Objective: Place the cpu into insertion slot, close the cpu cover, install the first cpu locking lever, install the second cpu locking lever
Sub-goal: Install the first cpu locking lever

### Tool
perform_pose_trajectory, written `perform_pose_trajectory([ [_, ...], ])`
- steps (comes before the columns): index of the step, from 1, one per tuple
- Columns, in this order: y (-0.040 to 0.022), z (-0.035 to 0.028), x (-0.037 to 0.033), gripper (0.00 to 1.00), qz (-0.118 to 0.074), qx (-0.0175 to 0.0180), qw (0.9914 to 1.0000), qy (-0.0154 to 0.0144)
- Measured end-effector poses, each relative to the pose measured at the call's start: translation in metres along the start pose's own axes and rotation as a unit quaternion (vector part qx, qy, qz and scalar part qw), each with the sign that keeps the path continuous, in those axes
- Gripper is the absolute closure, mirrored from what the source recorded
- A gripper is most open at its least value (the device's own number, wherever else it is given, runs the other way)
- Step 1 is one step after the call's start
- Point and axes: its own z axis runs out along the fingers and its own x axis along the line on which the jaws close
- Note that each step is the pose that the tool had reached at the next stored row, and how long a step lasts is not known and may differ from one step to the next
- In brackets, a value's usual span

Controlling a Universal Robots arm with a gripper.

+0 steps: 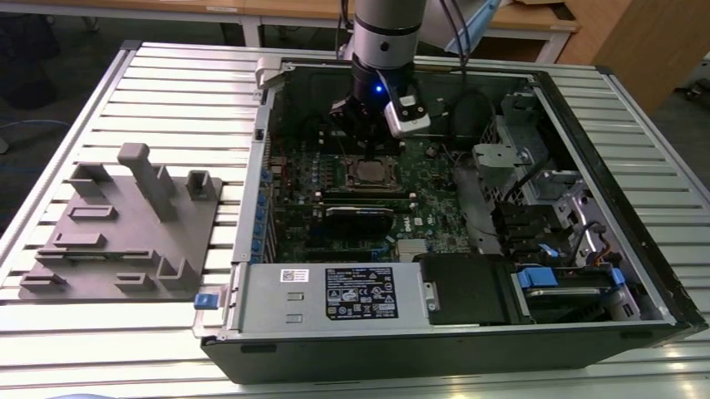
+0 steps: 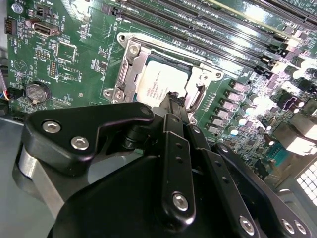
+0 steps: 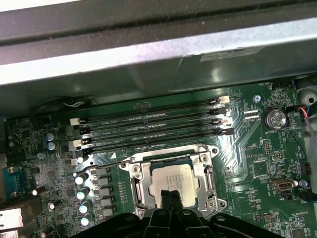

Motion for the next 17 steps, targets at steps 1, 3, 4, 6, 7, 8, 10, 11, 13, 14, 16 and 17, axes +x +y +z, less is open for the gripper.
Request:
perform_pose_trajectory([
  [1,0.0,0.0,0.0,0.89,0.0,0.0,1.0,0.0],
  [3,-0.0001,-0.0002,0.0001,0.89,0.0,0.0,1.0,0.0],
  [4,-0.0001,-0.0008,0.0001,0.89,0.0,0.0001,1.0,0.0001],
  [6,0.0,-0.0024,0.0,0.89,0.0,0.0,1.0,0.0],
  [7,0.0,-0.0035,0.0,0.89,0.0,0.0,1.0,0.0],
  [8,0.0,-0.0047,0.0,0.89,0.0,0.0,1.0,0.0],
  [10,0.0001,-0.0062,0.0,0.89,0.0,-0.0001,1.0,0.0],
  [11,0.0001,-0.0062,0.0,0.89,0.0,-0.0001,1.0,0.0],
  [13,0.0001,-0.0062,0.0,0.89,0.0,-0.0002,1.0,0.0],
  [14,0.0001,-0.0062,0.0003,0.89,0.0,-0.0001,1.0,0.0],
  [16,-0.0003,-0.0064,0.0019,0.89,0.0,0.0,1.0,-0.0003],
  [17,-0.0005,-0.0064,0.003,0.89,0.0,-0.0001,1.0,-0.0007],
])
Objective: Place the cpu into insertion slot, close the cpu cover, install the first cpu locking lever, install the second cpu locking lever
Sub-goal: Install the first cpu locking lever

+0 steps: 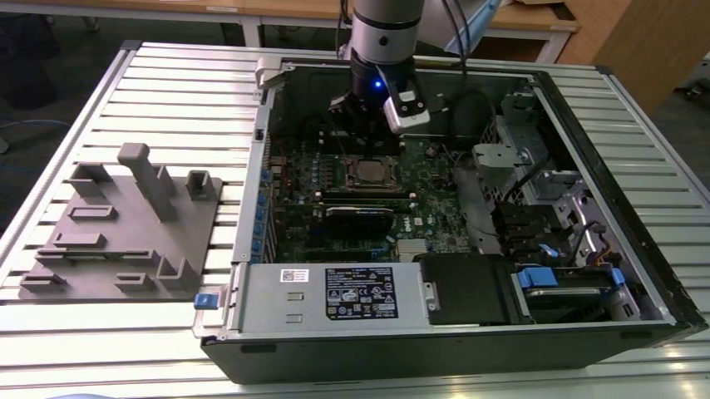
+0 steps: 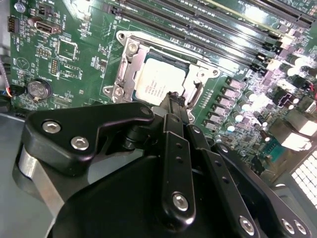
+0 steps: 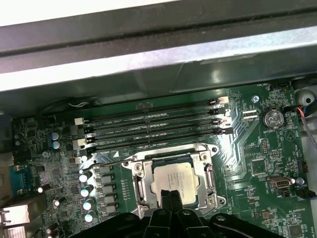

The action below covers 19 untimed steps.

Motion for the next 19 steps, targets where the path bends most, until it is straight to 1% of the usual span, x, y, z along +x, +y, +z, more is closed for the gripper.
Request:
perform_pose_trajectory([
  [7,-0.0013,-0.0001,0.0084,0.89,0.0,-0.0005,1.0,-0.0029],
  [12,-0.0015,-0.0002,0.0087,0.89,0.0,-0.0006,1.0,-0.003],
  [16,-0.0014,-0.0031,0.0086,0.89,0.0,-0.0005,1.0,-0.003],
  [18,-0.0014,-0.0035,0.0086,0.89,0.0,-0.0006,1.0,-0.003],
  [19,-0.0013,-0.0105,0.0085,0.89,0.0,-0.0005,1.0,-0.003],
])
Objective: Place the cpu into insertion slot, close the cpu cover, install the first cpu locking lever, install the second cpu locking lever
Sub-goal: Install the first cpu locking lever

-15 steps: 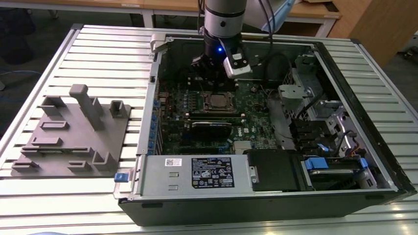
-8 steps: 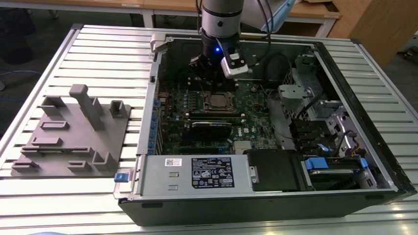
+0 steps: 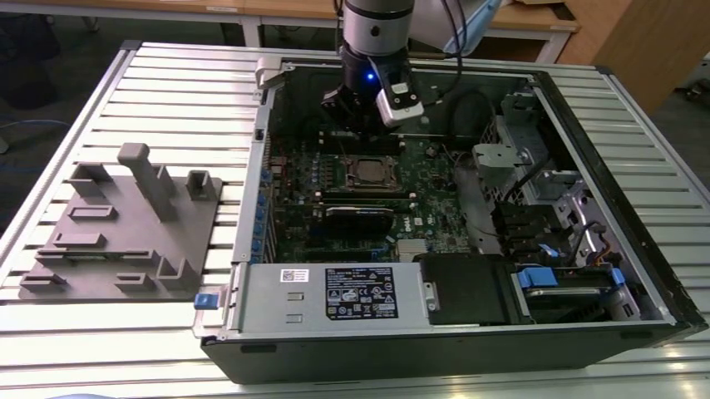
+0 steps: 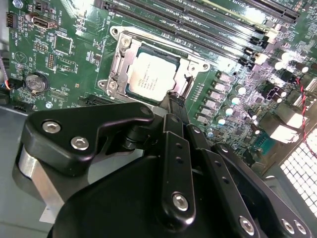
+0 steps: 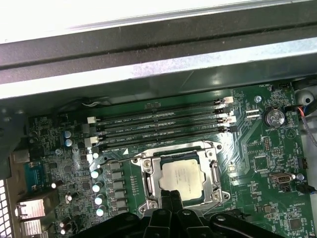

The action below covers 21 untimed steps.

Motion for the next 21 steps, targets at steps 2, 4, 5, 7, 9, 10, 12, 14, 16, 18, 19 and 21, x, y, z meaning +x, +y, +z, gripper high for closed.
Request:
perform_pose_trajectory([
  [2,0.0001,-0.0028,-0.0001,0.89,0.0,0.0,1.0,0.0],
  [4,0.0,-0.0031,-0.0001,0.89,0.0,0.0001,1.0,0.0],
  [5,0.0,-0.0031,-0.0001,0.89,0.0,0.0001,1.0,0.0],
  [7,0.0001,-0.0031,-0.0001,0.89,0.0,0.0,1.0,0.0],
  [9,0.0001,-0.0031,-0.0001,0.89,0.0,-0.0001,1.0,0.0],
  [10,0.0001,-0.0031,-0.0001,0.89,0.0,0.0,1.0,0.0],
  [12,0.0,-0.0032,0.0005,0.89,0.0,0.0001,1.0,0.0],
  [14,-0.0004,-0.0032,0.0026,0.89,0.0,0.0,1.0,0.0],
  [16,-0.0006,-0.0032,0.004,0.89,0.0,0.0,1.0,-0.0001],
  [18,-0.0011,-0.0033,0.0064,0.89,0.0,0.0,1.0,-0.0002],
  [19,-0.0014,-0.0033,0.0082,0.89,0.0,0.0,1.0,-0.0003],
  [21,-0.0021,-0.0033,0.0124,0.89,0.0,-0.0002,1.0,-0.0011],
])
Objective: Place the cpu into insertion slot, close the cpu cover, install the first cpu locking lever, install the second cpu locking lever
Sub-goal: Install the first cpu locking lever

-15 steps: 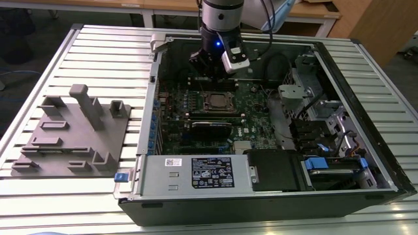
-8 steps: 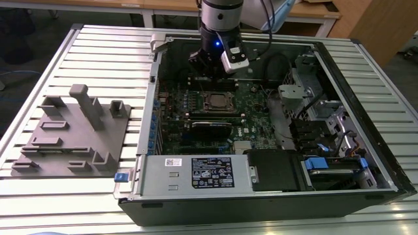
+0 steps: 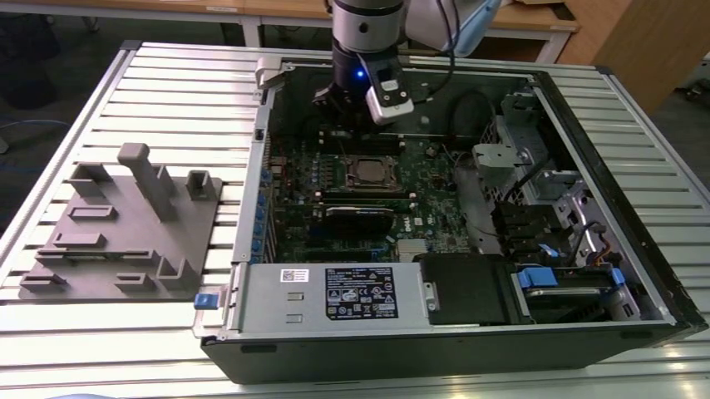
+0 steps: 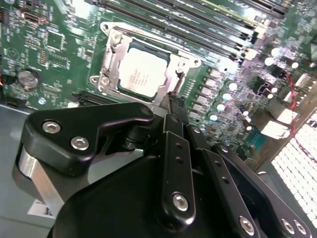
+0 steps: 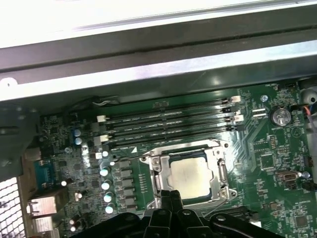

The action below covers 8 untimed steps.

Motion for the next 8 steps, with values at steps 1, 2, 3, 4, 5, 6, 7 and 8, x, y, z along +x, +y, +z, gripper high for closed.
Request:
perform_pose_trajectory([
  [1,-0.0003,0.0,0.0017,0.89,0.0,0.0,1.0,-0.0003],
  [2,-0.0005,-0.0001,0.0033,0.89,0.0,-0.0001,1.0,-0.0006],
  [3,-0.0008,-0.0001,0.0048,0.89,0.0,-0.0001,1.0,-0.0008],
  [4,-0.0011,-0.0001,0.0063,0.89,0.0,-0.0002,1.0,-0.0011],
  [5,-0.0014,-0.0002,0.0079,0.89,0.0,-0.0002,1.0,-0.0014],
  [6,-0.0016,-0.0003,0.0094,0.89,0.0,-0.0003,1.0,-0.0018],
  [7,-0.0018,-0.0003,0.0107,0.89,0.0,-0.0003,1.0,-0.0021],
  [8,-0.002,-0.0003,0.0117,0.89,0.0,-0.0004,1.0,-0.0024],
])
